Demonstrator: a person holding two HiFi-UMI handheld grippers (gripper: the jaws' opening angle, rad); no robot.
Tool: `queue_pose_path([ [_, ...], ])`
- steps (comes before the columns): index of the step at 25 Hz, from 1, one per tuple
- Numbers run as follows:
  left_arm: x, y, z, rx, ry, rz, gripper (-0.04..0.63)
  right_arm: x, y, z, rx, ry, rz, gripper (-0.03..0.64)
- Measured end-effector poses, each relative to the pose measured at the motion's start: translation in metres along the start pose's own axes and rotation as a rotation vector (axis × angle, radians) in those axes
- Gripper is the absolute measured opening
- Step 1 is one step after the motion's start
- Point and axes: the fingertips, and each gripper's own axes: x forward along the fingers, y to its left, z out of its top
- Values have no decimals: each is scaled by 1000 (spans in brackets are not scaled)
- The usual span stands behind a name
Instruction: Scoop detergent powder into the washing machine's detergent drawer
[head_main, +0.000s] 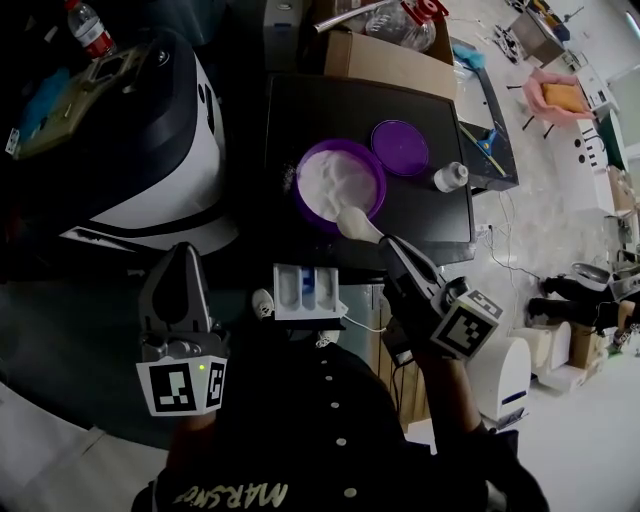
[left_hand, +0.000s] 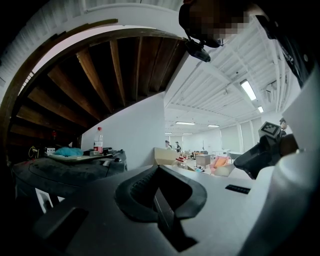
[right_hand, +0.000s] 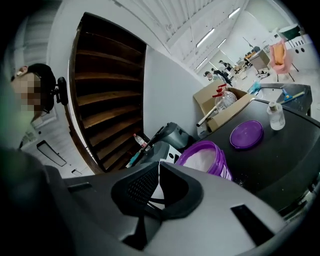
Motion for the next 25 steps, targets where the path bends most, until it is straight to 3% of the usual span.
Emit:
queue_pose_path([
  [6, -10, -8, -2, 6, 5, 2, 6, -15, 1, -28, 31, 51, 24, 32],
  [15, -32, -1, -22, 6, 72, 49, 6, -3, -8, -106, 79, 217, 58, 32],
  [25, -51, 12, -48, -3, 145, 94, 8, 31, -54, -190, -67, 370, 70, 32],
])
